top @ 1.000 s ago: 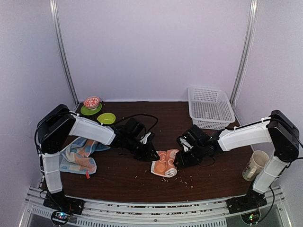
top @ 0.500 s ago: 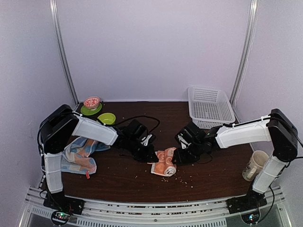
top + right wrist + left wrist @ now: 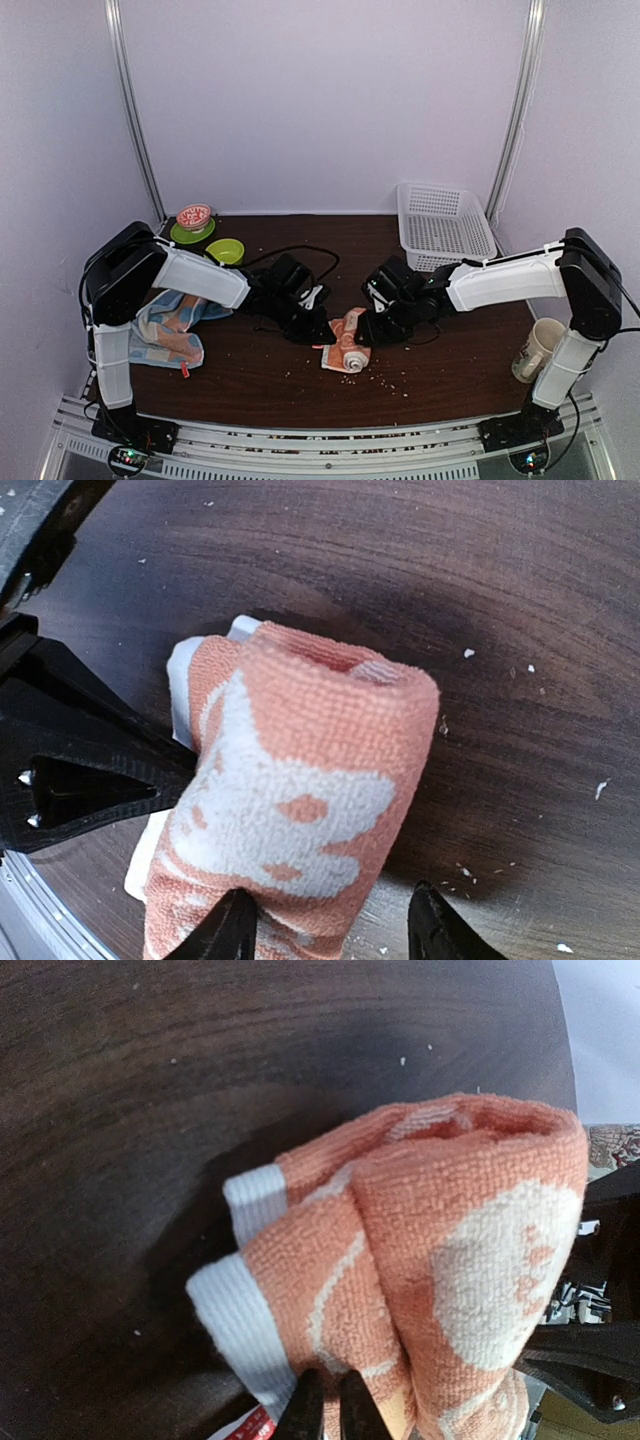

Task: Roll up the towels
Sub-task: Roll the towel at the center of the board.

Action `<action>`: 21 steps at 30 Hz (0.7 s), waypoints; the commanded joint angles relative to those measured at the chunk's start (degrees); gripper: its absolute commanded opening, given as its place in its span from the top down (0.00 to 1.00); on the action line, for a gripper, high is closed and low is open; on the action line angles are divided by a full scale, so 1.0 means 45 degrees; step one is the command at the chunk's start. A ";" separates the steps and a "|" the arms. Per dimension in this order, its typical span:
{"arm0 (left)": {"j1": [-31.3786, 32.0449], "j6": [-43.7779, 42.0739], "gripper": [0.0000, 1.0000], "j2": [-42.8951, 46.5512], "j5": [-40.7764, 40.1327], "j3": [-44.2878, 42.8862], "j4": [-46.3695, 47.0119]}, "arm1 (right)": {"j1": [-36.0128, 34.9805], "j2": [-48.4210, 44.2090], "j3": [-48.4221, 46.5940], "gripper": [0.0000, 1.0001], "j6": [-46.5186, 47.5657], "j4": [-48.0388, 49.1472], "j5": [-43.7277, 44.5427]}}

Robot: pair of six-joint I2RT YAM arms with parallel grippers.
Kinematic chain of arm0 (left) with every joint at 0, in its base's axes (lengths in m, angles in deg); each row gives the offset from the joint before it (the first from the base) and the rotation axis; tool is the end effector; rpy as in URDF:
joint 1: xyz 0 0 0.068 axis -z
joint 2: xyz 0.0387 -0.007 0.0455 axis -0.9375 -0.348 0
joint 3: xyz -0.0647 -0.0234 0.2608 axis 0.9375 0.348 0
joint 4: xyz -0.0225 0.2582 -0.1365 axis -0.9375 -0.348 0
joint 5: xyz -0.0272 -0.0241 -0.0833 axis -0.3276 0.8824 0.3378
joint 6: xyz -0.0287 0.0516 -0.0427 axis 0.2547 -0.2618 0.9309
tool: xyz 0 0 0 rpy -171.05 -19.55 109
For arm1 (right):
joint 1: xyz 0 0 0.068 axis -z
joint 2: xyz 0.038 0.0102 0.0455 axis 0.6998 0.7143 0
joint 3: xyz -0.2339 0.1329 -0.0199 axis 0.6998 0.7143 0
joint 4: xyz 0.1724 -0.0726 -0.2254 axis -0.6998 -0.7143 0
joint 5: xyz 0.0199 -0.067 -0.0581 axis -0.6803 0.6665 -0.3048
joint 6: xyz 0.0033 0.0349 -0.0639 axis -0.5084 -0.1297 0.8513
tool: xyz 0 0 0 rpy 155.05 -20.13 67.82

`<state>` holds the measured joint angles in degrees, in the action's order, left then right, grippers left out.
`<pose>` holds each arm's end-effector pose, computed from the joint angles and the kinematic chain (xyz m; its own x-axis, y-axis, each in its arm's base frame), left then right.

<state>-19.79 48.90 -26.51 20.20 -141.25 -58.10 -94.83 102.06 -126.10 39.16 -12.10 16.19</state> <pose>0.2619 -0.3557 0.0757 -0.9801 0.1572 -0.1213 0.1966 0.6842 -0.7023 0.2283 0.2935 0.1210 -0.9345 -0.1943 -0.2981 -0.3123 0.8492 0.4257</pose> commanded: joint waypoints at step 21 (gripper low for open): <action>0.0215 -0.0064 0.91 0.0839 -0.0615 0.1184 -0.0199 | -0.0259 0.1736 -0.0900 0.55 -0.1566 0.0655 -0.0364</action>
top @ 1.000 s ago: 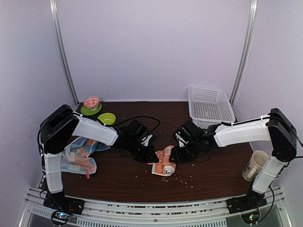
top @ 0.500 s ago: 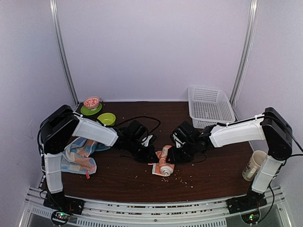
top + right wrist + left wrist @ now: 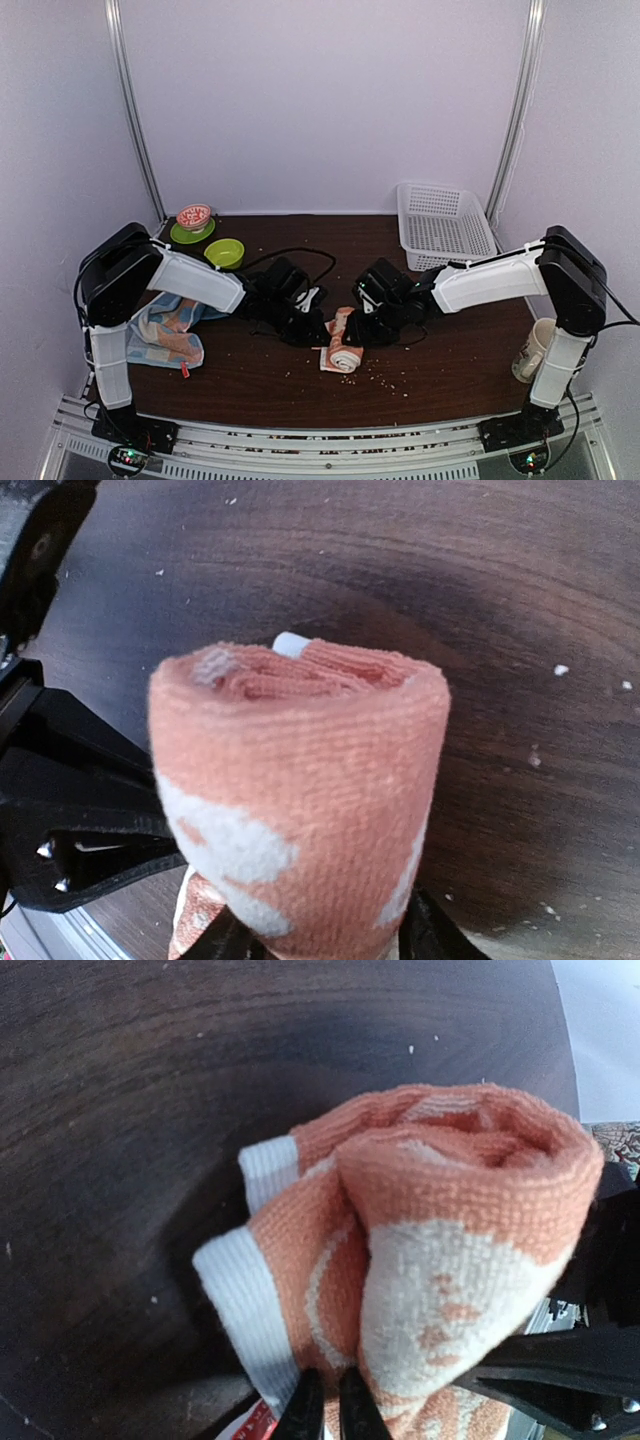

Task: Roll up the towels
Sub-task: Roll the towel at the center of the board.

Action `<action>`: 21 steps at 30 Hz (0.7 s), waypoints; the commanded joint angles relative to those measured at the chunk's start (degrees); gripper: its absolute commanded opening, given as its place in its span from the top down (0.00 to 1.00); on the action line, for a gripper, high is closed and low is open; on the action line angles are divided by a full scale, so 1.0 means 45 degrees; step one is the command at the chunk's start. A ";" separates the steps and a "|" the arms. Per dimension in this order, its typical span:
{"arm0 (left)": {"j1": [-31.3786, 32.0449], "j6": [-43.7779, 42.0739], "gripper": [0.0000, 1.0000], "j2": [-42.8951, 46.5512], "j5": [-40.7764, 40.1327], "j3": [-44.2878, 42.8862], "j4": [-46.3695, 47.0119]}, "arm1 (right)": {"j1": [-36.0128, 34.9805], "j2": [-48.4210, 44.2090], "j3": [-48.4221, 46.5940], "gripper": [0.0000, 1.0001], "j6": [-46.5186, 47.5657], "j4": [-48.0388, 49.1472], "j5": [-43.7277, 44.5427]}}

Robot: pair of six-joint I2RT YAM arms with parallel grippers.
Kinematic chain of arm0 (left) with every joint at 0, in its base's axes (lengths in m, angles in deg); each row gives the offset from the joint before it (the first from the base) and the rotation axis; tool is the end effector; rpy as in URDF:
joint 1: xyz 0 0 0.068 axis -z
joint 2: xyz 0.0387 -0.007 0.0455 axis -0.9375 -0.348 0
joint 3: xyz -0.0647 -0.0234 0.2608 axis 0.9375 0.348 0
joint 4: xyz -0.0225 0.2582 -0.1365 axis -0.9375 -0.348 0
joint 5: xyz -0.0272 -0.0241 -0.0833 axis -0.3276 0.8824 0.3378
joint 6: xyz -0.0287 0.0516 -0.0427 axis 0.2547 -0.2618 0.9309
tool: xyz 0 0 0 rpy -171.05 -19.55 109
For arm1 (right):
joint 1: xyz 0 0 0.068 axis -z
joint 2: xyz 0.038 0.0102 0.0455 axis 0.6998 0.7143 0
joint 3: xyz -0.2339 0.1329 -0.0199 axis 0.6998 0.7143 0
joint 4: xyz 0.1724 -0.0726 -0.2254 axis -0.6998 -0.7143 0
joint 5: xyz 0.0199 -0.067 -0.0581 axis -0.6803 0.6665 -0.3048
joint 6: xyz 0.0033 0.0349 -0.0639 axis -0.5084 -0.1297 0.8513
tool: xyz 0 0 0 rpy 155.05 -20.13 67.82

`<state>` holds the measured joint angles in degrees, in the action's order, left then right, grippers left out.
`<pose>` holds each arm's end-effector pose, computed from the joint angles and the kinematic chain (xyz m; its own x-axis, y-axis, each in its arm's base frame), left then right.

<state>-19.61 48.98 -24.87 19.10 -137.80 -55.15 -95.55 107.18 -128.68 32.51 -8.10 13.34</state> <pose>0.2553 -0.3483 0.0728 -0.9784 0.1471 -0.1451 0.2066 0.6824 -0.7012 0.2344 0.3132 0.1081 -0.9645 -0.1198 -0.2353 -0.2259 0.8355 0.5009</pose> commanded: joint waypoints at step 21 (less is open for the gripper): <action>-0.0080 -0.0091 0.82 0.1268 0.0446 -0.1321 -0.0323 | -0.0238 0.0729 -0.0220 0.52 0.0376 -0.0227 0.0753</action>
<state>-19.46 47.21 -14.79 18.25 -139.44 -61.82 -96.23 109.23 -130.12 33.10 -7.81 14.07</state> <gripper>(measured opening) 0.195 0.483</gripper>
